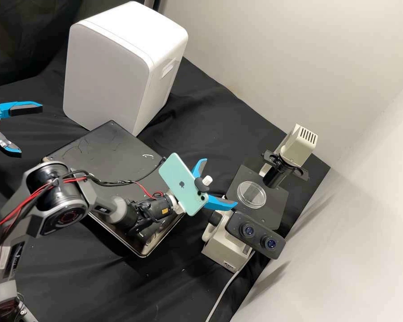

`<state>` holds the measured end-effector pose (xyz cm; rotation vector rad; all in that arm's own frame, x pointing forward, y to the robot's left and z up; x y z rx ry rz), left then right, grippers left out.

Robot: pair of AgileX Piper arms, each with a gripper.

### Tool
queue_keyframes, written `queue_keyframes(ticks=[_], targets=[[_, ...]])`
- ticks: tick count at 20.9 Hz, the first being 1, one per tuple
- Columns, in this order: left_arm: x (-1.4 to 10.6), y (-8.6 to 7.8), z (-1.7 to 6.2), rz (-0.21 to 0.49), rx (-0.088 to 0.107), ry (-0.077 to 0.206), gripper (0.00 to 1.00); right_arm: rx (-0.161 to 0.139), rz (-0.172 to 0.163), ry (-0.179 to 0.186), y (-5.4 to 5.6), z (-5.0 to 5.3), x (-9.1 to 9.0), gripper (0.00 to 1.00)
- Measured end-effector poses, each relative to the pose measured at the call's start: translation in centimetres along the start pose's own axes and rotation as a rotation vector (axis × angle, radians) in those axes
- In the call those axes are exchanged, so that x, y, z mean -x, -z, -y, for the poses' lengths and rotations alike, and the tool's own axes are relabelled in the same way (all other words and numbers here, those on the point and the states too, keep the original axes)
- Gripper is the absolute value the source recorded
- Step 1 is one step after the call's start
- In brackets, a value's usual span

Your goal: Place the petri dish on the bench

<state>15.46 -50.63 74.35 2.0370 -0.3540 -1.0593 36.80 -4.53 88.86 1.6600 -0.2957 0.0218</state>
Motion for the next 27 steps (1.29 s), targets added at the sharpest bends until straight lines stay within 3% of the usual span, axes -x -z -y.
queue_keyframes(ticks=[5,12,21,24,27], targets=[[0.0,0.0,0.0,0.001,-0.006,0.0,1.0,0.018,0.011,-0.01,-0.8,-0.1,-1.9,1.0],[-0.1,-0.2,0.06,0.011,-0.005,0.003,1.0,0.021,0.043,-0.025,-2.0,-0.8,-2.3,1.0],[-0.2,-0.3,0.29,0.018,0.001,0.014,1.0,0.018,0.099,-0.064,-2.8,-3.7,-3.7,1.0],[-0.1,-0.3,0.3,0.018,-0.02,0.014,1.0,0.017,0.099,-0.072,-2.8,-4.1,-4.1,1.0],[-0.1,-0.3,0.3,0.018,-0.02,0.014,1.0,0.018,0.097,-0.073,-2.8,-4.2,-4.3,1.0]])
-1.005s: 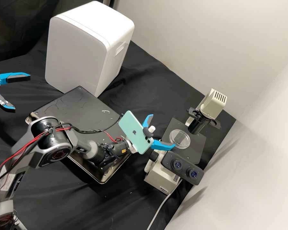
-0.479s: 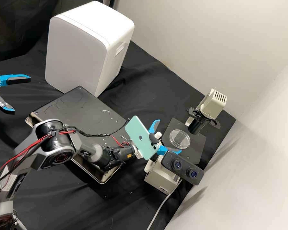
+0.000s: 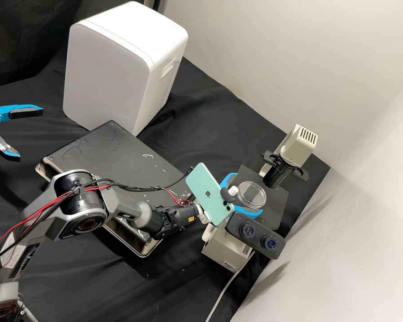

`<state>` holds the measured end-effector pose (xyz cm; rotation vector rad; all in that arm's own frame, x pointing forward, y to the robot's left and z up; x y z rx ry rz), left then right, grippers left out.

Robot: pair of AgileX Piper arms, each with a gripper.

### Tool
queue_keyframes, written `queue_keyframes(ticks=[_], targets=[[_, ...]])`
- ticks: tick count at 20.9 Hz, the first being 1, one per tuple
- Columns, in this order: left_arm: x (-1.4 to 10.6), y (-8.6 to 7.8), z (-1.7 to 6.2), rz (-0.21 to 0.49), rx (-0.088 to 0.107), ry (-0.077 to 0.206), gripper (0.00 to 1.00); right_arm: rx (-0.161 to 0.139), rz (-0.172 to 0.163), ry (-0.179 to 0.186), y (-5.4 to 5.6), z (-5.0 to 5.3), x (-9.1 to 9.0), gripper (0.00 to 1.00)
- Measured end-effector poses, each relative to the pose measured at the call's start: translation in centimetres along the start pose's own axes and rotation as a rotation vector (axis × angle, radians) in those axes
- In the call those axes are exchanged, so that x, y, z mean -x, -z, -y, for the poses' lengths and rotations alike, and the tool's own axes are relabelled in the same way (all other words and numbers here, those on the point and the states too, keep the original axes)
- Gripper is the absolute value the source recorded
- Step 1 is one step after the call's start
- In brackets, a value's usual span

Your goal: Place the petri dish on the bench

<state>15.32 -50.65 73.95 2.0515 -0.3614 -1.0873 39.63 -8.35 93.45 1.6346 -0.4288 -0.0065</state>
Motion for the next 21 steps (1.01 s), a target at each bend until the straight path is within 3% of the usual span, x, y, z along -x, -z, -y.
queue_keyframes(ticks=[5,11,14,17,21], targets=[[-0.1,0.1,0.16,-0.001,0.006,0.008,1.0,0.012,0.002,0.001,0.2,-0.2,-1.0,1.0],[-0.1,0.1,0.19,-0.001,0.007,0.009,1.0,0.06,0.033,0.02,0.1,0.1,-2.3,1.0],[-0.1,0.1,0.31,-0.002,0.012,0.015,1.0,0.038,0.046,0.007,0.1,0.1,-2.8,1.0],[-0.1,0.2,0.39,-0.002,0.015,0.019,1.0,0.054,0.052,0.014,0.1,0.1,-2.9,1.0],[-0.2,0.1,0.4,0.002,0.015,0.019,1.0,0.053,0.054,0.015,0.1,0.1,-2.9,1.0]])
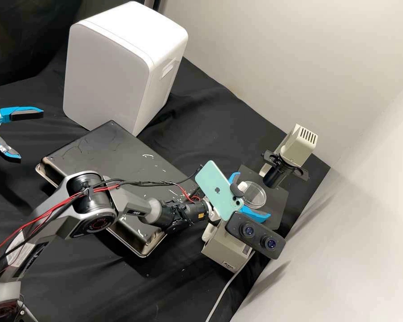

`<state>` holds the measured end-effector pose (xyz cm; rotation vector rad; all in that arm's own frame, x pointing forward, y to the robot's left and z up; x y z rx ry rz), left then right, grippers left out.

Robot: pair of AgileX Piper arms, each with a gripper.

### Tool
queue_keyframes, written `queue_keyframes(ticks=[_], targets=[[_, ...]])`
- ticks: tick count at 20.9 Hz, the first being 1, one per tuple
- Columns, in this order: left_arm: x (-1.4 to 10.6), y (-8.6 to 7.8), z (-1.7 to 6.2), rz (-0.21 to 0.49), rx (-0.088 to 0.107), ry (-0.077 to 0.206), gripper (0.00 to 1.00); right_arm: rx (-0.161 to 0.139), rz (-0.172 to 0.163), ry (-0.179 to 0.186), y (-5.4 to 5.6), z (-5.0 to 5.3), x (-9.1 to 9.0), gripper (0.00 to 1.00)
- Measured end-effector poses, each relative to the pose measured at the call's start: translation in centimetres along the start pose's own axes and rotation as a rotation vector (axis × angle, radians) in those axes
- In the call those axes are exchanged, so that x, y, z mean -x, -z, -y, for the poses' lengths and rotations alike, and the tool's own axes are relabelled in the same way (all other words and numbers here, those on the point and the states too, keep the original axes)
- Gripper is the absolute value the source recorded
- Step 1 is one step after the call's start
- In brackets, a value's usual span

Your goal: Place the petri dish on the bench

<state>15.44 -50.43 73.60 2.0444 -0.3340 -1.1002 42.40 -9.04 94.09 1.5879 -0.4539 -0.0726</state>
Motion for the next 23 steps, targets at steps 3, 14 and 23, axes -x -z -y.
queue_keyframes(ticks=[3,14,23], targets=[[-0.01,-0.02,0.0,0.001,0.0,0.0,1.0,0.0,0.0,0.0,0.0,0.0,0.0,1.0],[-0.12,-0.11,0.19,0.01,-0.004,0.009,1.0,-0.045,-0.001,0.004,0.01,0.04,0.0,0.0],[-0.13,-0.13,0.19,0.011,-0.017,0.009,1.0,-0.046,-0.001,0.004,0.01,0.04,0.0,0.0]])
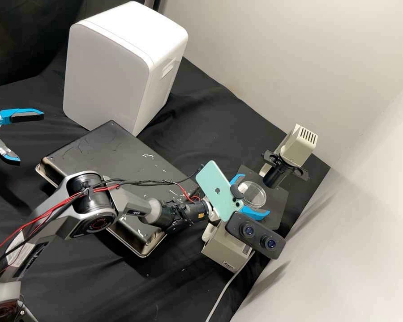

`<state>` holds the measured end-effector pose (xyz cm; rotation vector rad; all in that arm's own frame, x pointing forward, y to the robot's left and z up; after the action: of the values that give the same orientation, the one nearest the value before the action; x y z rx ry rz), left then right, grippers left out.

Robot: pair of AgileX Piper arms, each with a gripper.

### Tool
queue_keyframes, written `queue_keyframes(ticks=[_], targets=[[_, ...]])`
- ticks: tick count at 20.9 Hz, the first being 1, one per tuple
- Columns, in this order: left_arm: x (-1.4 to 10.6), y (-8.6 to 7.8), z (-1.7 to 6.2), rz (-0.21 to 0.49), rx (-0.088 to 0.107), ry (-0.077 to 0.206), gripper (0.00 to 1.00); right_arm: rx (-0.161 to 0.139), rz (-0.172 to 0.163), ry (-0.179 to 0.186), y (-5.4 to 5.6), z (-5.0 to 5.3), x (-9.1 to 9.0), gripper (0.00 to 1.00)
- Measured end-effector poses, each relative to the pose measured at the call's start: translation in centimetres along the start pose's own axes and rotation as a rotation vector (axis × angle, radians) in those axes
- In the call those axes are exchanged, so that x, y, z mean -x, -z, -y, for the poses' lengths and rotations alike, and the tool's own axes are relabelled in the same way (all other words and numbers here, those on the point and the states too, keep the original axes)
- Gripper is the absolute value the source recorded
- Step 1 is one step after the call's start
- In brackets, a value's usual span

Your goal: Place the petri dish on the bench

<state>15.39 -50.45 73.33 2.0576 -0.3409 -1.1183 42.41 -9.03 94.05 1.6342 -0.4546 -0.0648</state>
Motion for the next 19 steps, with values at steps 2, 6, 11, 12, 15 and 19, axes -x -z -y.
queue_keyframes(ticks=[2,6,11,12,15,19], targets=[[0.0,0.0,0.0,0.0,0.0,0.0,1.0,-0.001,0.0,0.0,0.0,0.0,0.0,0.0],[-0.02,-0.04,0.0,0.003,-0.006,0.0,1.0,-0.016,-0.002,0.003,0.02,0.02,0.0,0.0],[-0.06,-0.15,0.01,0.009,-0.006,0.001,1.0,-0.017,-0.003,0.003,0.03,0.03,0.0,0.0],[-0.06,-0.15,0.01,0.009,-0.006,0.001,1.0,-0.017,-0.004,0.004,0.04,0.04,0.0,0.0],[-0.06,-0.15,0.01,0.009,-0.006,0.001,1.0,-0.023,-0.009,0.01,0.08,0.09,0.0,0.0],[-0.1,-0.11,0.13,0.008,-0.002,0.007,1.0,-0.026,-0.013,0.015,0.12,0.13,0.0,0.0]])
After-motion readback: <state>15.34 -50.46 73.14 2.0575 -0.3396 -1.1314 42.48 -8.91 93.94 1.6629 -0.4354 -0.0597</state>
